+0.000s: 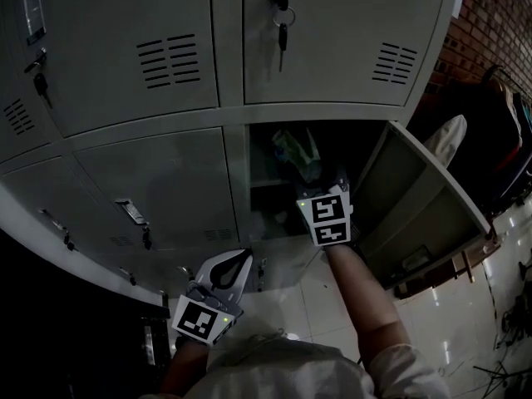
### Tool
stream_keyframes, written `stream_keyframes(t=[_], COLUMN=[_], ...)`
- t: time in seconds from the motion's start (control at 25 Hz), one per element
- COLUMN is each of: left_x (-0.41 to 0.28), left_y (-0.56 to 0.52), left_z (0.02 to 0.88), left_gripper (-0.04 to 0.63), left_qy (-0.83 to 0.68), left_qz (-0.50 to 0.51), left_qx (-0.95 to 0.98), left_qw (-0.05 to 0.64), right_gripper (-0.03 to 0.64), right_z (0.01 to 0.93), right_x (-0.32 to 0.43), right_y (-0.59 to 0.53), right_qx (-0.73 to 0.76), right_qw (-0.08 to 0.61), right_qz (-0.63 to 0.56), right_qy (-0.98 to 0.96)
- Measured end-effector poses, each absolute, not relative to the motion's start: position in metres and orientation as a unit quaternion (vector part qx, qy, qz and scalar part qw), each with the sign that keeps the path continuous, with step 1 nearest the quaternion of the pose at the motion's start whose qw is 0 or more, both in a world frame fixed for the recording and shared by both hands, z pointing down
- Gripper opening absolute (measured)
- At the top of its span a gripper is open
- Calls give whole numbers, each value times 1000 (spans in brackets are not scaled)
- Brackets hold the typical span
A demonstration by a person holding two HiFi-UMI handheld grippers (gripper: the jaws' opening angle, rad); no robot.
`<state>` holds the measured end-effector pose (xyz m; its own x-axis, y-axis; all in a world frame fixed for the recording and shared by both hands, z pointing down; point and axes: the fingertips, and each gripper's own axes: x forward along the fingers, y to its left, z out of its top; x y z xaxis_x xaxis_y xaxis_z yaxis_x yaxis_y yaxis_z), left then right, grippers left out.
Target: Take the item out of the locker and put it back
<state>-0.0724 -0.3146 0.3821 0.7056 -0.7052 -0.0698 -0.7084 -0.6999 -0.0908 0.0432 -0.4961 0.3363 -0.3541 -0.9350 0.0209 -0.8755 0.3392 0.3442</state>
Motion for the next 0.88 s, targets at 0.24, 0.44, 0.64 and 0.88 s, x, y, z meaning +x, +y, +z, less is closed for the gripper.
stream_keyframes(t=[0.24,0.44,0.64,0.88], left_x=[-73,-70,-76,-80], left_y=[-320,-312,-300,-273], left_z=[379,380,378,391], left_gripper=[5,5,5,5], left_qy=[387,378,380,394], left_qz=[20,22,30,42], left_qx=[-921,-924,-923,-918], left_qw=[47,48,44,25], right_gripper=[436,219,-2,-2], right_z=[311,296,312,346], right_x=[52,56,57,56], right_y=[-488,-441,-379,-299], right_qx=[564,546,534,518], right_qw=[39,-10,-10,-8], right_qz=[-145,-136,-113,-68], right_qy=[-812,-827,-838,-853])
